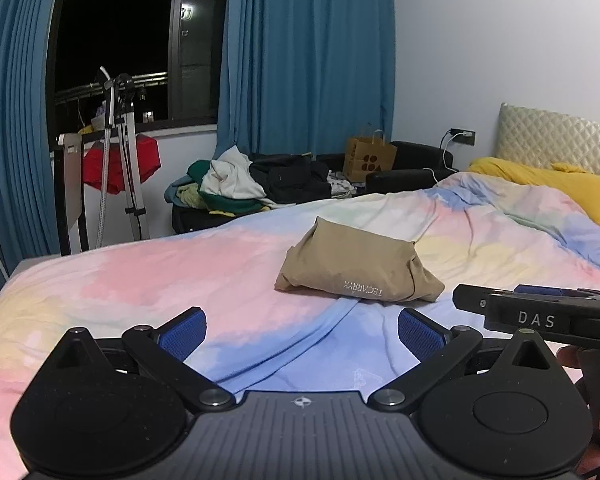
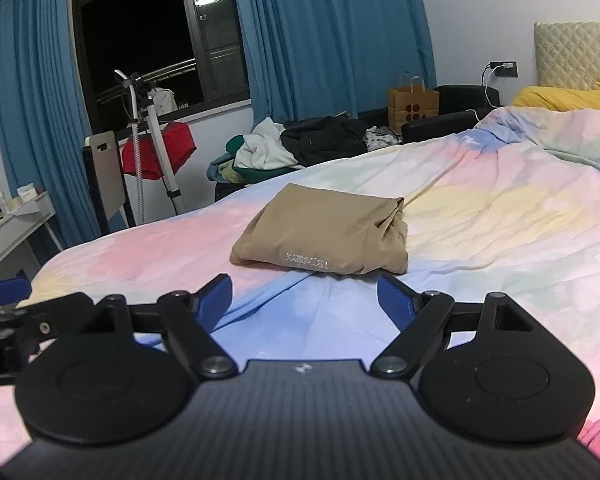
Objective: Fold clothes
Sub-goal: 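Open both grippers and withdraw from the folded shirt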
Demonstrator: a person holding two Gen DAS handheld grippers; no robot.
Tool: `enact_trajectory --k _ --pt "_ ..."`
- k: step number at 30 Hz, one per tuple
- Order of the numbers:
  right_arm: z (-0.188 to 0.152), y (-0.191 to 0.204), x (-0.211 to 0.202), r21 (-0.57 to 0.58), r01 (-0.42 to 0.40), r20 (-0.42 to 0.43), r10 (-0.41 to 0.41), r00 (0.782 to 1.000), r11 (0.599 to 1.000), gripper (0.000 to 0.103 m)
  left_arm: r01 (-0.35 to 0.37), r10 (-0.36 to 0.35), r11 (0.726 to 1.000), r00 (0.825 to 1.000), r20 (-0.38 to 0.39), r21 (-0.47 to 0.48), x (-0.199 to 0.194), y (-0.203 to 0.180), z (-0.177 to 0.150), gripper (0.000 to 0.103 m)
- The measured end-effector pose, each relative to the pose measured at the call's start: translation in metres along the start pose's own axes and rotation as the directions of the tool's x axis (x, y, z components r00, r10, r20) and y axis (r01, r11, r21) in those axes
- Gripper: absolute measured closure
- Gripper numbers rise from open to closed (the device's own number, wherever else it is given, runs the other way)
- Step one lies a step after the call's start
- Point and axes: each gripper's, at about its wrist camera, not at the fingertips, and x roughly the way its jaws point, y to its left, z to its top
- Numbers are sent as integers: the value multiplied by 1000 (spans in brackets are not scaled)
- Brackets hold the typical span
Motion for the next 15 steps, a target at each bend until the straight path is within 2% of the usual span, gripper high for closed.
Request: enact_trajectory --k 8,15 --pt "0 2 -4 -17 9 11 -9 1000 1000 21 -3 3 1000 1000 -1 -30 -3 7 2 0" --pt "0 3 -6 -32 25 20 -24 999 999 21 -14 14 1000 1000 5 -15 -7 2 3 0"
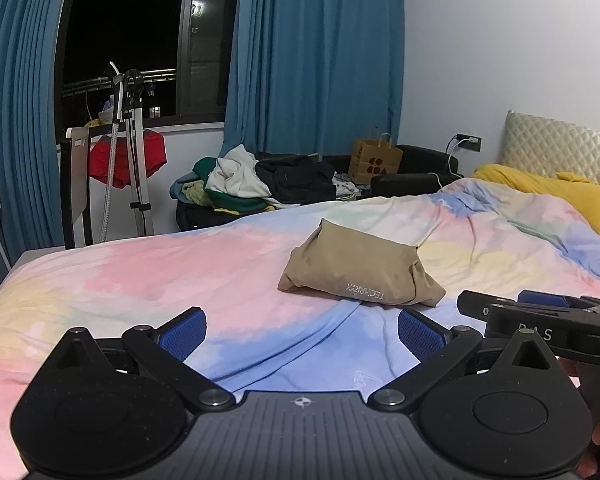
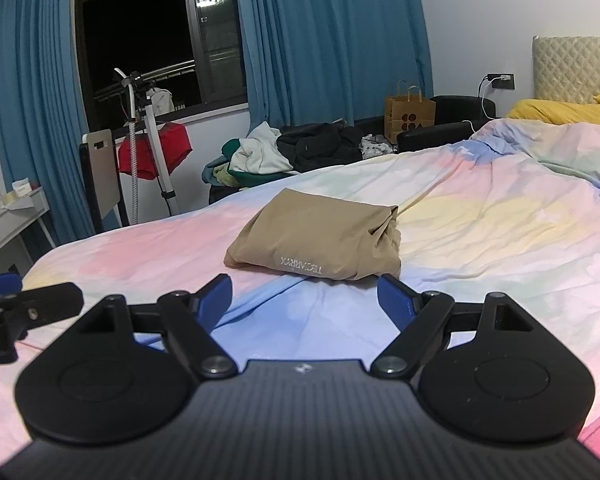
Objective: Fold clothes
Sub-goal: 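Open both grippers and withdraw from the folded shirt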
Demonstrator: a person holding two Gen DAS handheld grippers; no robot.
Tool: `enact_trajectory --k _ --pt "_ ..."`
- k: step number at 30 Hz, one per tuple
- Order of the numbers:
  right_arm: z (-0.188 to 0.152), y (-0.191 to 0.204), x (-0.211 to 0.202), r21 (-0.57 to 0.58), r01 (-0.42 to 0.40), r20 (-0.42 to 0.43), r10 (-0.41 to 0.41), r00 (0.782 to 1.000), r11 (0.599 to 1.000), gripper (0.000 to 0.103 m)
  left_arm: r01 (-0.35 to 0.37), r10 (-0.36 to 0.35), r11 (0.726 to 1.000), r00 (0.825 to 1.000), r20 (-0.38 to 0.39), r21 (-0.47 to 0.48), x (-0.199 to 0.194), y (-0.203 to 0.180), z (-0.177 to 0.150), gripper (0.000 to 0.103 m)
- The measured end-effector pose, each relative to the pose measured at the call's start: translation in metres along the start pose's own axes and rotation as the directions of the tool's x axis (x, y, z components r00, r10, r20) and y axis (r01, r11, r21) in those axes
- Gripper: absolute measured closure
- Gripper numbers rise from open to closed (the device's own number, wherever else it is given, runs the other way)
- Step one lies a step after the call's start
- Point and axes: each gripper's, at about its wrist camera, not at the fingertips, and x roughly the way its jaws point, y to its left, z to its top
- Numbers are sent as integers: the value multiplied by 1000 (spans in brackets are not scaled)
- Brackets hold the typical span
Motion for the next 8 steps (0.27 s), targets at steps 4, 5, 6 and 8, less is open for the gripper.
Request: enact_trajectory --k 4,5,6,8 --pt "0 2 -1 -10 11 3 -11 1000 1000 22 -7 7 1000 1000 -4 5 0 -1 -1 0" --pt "0 2 -1 -12 13 4 -13 1000 1000 22 -7 7 1000 1000 -4 2 0 0 -1 0" --pt "-1 2 -1 -15 16 5 -16 1000 1000 22 -8 8 1000 1000 -5 0 0 1 -2 0" --pt "-1 3 -1 -20 21 7 -21 1000 1000 22 -6 6 1000 1000 -6 -5 0 2 -2 0"
